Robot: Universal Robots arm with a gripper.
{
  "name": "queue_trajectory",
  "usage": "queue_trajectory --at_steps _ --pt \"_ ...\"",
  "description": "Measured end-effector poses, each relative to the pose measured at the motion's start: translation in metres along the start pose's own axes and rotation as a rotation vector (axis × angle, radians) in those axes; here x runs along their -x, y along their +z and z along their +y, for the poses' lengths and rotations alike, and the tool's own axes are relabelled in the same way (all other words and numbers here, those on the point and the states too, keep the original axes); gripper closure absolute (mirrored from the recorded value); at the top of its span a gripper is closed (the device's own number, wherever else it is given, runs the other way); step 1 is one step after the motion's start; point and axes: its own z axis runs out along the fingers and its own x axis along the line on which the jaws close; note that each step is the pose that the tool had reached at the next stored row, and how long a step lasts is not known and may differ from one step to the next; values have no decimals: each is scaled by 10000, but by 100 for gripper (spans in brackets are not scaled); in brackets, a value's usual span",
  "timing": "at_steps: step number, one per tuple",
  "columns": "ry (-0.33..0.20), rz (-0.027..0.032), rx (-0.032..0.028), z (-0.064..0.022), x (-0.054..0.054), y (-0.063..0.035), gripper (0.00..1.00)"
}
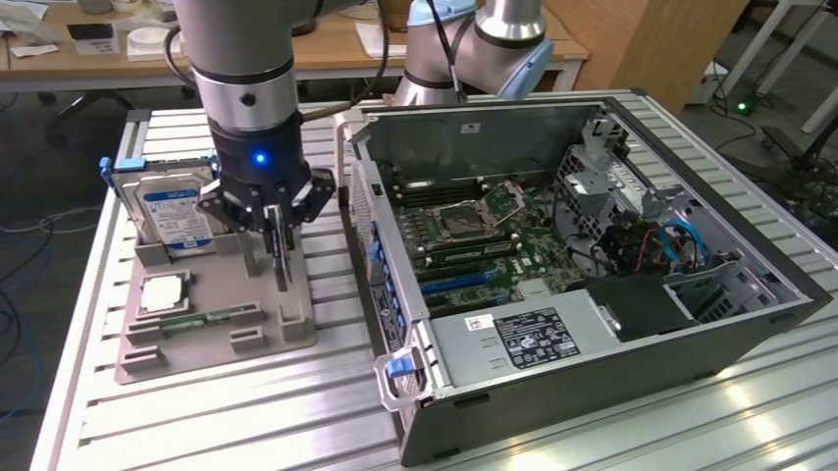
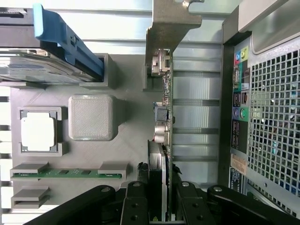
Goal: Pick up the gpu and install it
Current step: 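Pick up the gpu and move the gpu toward the slot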
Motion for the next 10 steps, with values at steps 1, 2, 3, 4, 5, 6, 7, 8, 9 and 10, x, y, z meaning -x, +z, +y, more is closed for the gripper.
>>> queue_trajectory --at_steps 1,2,3,4,5,6,7,8,9,10 --pt "0 0 0 0 0 -6 73" --pt "0 -1 0 0 0 -12 73" --pt "0 -1 1 1 0 -19 73" --pt "0 -1 1 1 0 -26 73" --pt "0 0 1 1 0 -31 73" --pt "0 -2 2 1 1 -35 73" --pt "0 -3 2 1 1 -37 73" --pt "0 0 1 1 0 -43 73" --pt "0 0 0 1 0 -49 73" --pt "0 0 0 1 0 -55 73"
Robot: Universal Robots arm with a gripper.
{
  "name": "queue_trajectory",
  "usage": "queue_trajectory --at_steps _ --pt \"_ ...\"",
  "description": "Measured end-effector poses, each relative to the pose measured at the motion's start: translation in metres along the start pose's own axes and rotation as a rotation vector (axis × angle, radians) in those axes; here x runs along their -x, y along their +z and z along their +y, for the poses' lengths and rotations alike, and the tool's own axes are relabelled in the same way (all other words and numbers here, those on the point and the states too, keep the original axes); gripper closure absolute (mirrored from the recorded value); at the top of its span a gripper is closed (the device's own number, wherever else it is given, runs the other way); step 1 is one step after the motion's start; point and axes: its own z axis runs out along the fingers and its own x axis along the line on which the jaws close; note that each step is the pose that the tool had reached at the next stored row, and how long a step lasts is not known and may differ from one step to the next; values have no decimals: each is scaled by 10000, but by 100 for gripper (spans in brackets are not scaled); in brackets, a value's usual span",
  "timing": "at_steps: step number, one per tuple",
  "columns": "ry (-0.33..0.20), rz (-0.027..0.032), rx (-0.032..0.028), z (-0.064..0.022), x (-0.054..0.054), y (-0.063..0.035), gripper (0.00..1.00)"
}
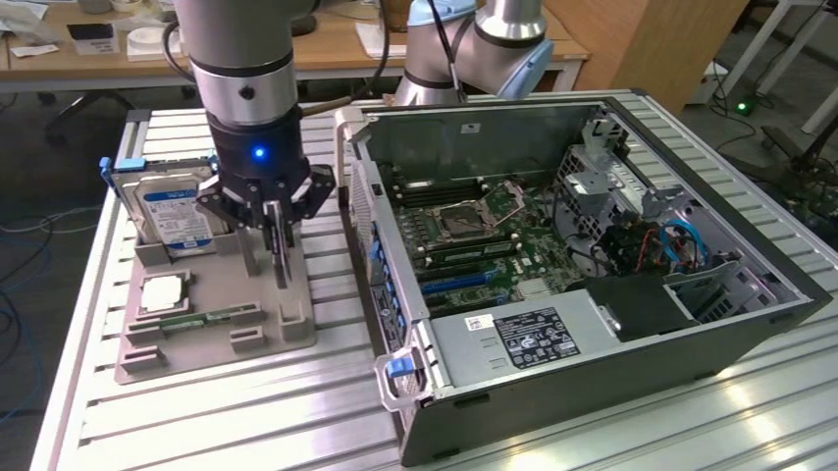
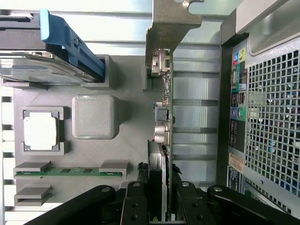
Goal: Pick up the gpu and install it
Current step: 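Pick up the gpu and move the gpu toward the slot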
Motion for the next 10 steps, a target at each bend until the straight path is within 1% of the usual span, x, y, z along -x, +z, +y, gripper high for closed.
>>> queue_trajectory --at_steps 10 --pt "0 -1 1 2 0 -48 73"
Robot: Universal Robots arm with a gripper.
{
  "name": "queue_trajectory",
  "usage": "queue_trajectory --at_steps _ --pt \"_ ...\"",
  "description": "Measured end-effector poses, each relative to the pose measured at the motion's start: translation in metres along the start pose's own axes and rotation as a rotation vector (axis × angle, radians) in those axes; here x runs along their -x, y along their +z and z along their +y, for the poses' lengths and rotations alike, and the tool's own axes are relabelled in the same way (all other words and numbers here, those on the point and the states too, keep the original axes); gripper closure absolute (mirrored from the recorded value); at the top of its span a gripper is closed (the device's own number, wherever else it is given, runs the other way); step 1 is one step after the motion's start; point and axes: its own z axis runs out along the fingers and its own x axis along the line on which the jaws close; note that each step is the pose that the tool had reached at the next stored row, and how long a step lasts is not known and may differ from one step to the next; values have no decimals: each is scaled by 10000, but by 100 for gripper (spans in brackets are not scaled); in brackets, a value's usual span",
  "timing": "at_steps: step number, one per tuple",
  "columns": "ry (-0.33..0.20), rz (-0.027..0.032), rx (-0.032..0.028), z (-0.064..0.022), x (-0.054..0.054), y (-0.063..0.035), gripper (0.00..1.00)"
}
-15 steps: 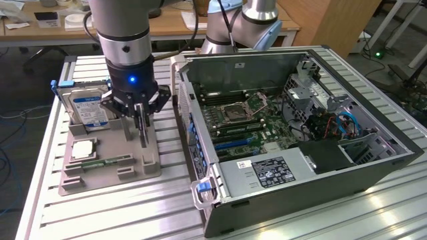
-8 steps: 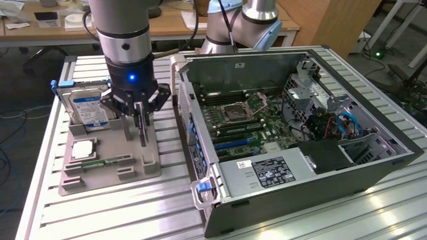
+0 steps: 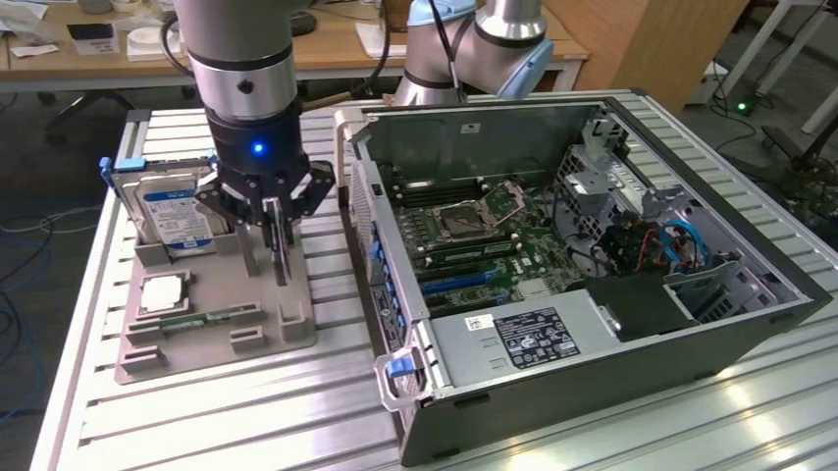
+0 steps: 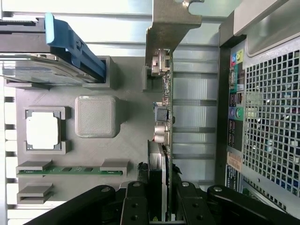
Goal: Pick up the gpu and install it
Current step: 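Pick up the gpu and move the gpu toward the slot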
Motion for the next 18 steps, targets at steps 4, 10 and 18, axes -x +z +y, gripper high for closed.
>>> queue_trajectory --at_steps 4,10,18 --pt "0 1 0 0 0 -16 73" --pt "0 0 0 1 0 -48 73" --pt "0 1 -1 2 1 -100 73"
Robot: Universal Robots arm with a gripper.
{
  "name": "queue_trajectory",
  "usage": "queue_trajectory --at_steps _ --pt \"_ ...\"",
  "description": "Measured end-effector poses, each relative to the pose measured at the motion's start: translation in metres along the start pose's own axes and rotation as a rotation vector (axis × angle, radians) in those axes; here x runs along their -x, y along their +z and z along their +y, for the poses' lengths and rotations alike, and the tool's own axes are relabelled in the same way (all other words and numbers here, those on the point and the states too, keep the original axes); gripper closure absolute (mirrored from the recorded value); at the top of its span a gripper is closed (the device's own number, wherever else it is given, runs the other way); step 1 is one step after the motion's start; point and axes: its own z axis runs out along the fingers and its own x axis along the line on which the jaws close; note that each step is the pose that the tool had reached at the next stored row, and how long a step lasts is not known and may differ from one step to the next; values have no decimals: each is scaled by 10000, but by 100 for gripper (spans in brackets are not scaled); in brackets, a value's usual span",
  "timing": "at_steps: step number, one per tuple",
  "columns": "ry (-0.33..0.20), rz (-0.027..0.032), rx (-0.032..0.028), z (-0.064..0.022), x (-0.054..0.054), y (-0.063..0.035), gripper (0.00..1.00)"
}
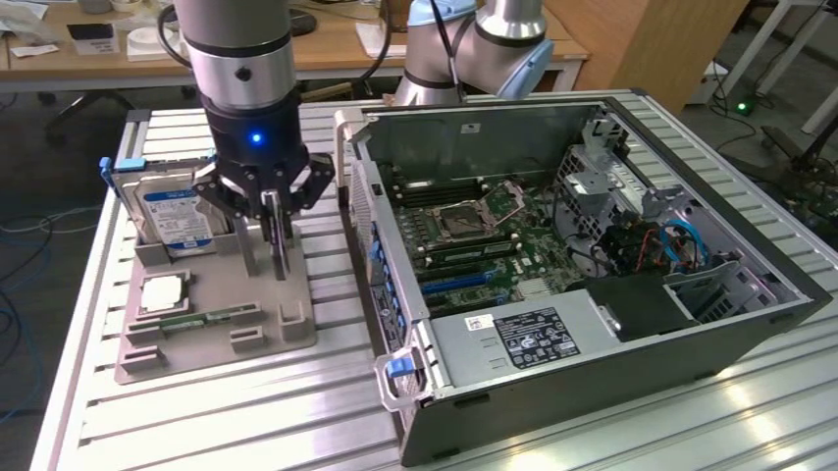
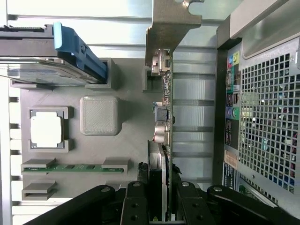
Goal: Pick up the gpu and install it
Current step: 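Pick up the gpu and move the gpu toward the slot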
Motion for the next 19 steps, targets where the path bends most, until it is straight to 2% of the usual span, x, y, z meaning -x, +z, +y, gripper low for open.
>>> queue_trajectory --at_steps 19 --pt "-1 0 0 3 1 -103 73"
